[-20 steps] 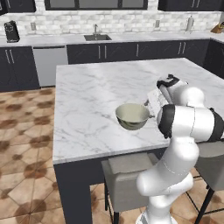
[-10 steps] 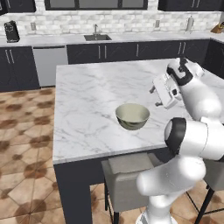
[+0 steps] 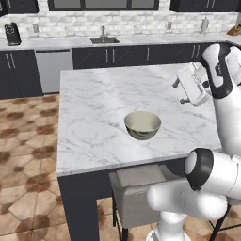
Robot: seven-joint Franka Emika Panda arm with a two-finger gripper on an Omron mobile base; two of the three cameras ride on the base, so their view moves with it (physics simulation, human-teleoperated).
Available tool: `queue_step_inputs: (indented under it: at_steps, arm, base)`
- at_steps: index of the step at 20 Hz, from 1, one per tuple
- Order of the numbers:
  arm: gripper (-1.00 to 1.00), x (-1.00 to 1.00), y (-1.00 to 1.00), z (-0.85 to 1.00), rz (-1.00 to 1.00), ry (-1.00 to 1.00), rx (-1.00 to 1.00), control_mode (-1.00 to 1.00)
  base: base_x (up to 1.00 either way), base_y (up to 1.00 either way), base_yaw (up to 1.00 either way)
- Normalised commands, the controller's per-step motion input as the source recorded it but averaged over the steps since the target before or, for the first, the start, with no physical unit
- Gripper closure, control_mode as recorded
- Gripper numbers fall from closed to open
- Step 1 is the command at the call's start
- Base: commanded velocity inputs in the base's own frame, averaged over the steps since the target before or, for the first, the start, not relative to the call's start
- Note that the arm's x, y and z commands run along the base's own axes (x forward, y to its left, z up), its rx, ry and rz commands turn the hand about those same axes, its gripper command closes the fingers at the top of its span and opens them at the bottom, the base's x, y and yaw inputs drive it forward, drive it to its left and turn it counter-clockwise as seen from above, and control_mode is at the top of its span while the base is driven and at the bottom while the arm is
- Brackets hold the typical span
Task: Pick up the bowls from the cabinet and place each bowl in front of a stool on the dining counter.
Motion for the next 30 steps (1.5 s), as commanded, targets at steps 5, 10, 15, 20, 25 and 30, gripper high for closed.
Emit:
queue_step_inputs:
  at_steps: [5,10,15,20,25,30]
  arm:
    - [-1.0,-0.85,0.17,0.9,-0.02,0.0,-0.01,-1.0]
    - [-1.0,-0.83,0.44,0.63,-0.05,0.0,-0.02,-1.0]
    - [-1.0,-0.7,0.33,0.23,-0.05,0.0,-0.01,-1.0]
    - [-1.0,-0.34,0.02,-0.16,0.0,0.0,0.0,-1.0]
    - [-1.0,-0.23,-0.01,-0.44,0.0,-0.01,0.0,-1.0]
    - [-1.0,-0.04,0.0,-0.41,0.0,-0.06,0.0,-1.0]
  base:
    - [0.0,0.0,0.0]
    - [0.0,0.0,0.0]
    - [0.0,0.0,0.0]
    - [0.0,0.0,0.0]
    - [0.0,0.0,0.0]
    - [0.0,0.0,0.0]
